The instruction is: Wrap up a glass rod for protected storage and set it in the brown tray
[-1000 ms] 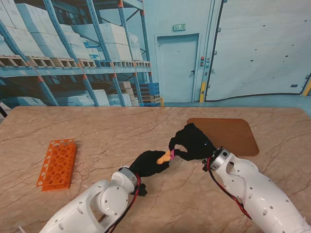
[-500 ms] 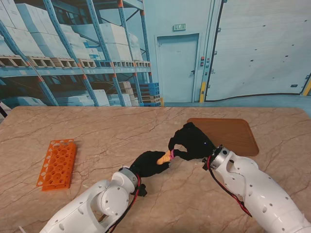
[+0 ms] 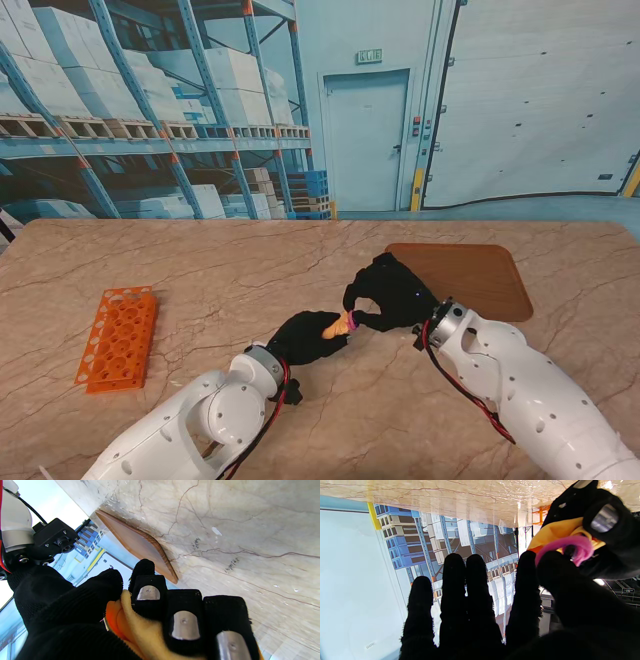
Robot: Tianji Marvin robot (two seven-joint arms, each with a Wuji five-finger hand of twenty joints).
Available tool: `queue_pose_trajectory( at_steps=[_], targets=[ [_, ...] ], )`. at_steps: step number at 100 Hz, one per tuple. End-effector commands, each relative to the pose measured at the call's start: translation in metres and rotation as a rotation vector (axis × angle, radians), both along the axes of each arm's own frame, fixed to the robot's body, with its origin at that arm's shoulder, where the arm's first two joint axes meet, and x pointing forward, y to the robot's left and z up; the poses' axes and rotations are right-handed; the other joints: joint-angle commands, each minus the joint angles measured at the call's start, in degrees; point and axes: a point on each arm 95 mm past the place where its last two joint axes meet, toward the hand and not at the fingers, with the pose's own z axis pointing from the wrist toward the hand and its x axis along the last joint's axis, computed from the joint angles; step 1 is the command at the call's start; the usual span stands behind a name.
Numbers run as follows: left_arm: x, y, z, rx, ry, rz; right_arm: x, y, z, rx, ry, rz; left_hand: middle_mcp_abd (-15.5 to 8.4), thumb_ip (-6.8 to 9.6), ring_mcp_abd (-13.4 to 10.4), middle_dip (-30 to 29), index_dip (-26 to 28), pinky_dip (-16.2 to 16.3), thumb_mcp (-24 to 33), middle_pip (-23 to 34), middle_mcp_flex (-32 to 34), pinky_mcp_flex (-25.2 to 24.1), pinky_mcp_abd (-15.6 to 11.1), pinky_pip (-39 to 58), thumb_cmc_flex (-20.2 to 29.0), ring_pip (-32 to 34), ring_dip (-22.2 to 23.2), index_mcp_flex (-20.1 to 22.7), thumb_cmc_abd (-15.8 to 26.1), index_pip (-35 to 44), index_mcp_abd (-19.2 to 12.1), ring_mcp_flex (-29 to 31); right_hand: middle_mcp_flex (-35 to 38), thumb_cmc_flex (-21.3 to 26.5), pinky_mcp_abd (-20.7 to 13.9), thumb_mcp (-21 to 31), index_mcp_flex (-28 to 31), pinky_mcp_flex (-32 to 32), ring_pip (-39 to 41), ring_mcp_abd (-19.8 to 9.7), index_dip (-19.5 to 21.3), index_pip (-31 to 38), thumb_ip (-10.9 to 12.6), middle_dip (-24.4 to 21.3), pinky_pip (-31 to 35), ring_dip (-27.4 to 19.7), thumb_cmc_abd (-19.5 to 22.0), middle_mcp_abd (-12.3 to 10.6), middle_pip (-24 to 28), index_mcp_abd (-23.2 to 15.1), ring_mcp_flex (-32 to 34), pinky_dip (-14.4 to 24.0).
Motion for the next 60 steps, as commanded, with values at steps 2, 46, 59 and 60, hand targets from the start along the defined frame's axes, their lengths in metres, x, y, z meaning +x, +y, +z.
queue_pose_trajectory(
  at_steps=[2,46,59,60],
  targets=[
    [-0.0030,-0.0044,0.0015,-0.014,0.008,-0.002,-0.0011,0.0063,0.0002,0.003,0.003,0.015,0.46,-2.01,1.33,0.74,-0.52,2.16,-1.24,2.90,1.81,-0.19,-6.21,14.30,1.53,7.18,0.30,-1.18,1.46,-0.80,1.64,1.93,-1.58,-4.27,0.66,0.55,-0.17,-0.63,-0.74,-0.51,-0.10,0.64,1.29,0.59,-1.35,0.34,-1.57,0.93,-0.55,0.76,-1.08,0.36],
    [-0.0023,-0.0042,0.0012,-0.026,-0.019,-0.002,-0.0017,0.0107,-0.0001,-0.014,0.009,0.007,-3.22,-5.86,-3.20,0.56,-0.84,1.73,4.36,3.30,2.90,0.18,-11.22,14.29,-9.56,6.09,0.16,0.88,-10.36,-4.21,1.81,2.02,-1.93,-11.39,2.56,-0.67,2.18,-1.06,-1.19,1.51,3.86,-5.67,3.90,1.16,-2.84,1.24,-0.29,2.95,-1.13,5.54,-1.64,1.65],
    [-0.0019,-0.0043,0.0005,-0.038,-0.028,-0.012,-0.0021,0.0117,0.0000,-0.016,0.011,0.002,-3.24,-7.67,-3.72,0.85,2.02,1.60,0.59,3.57,2.42,0.22,-11.72,14.30,-16.01,6.18,0.33,0.93,-10.74,-5.89,2.12,2.02,-2.00,-11.07,2.67,-0.65,2.20,-1.03,-1.13,1.67,4.08,-5.97,4.16,1.21,-2.85,1.29,-1.25,3.07,-1.11,5.87,-1.67,1.75],
    [-0.0019,-0.0043,0.0005,-0.039,-0.028,-0.012,-0.0022,0.0118,0.0001,-0.016,0.011,0.003,-3.19,-7.64,-3.57,0.93,2.41,1.60,-0.71,3.61,2.42,0.21,-11.63,14.30,-15.91,6.19,0.40,0.96,-10.23,-6.15,2.12,2.02,-2.01,-11.05,2.72,-0.62,2.21,-1.05,-1.13,1.70,4.11,-6.00,4.20,1.21,-2.87,1.29,-1.38,3.10,-1.11,5.88,-1.67,1.75]
  ],
)
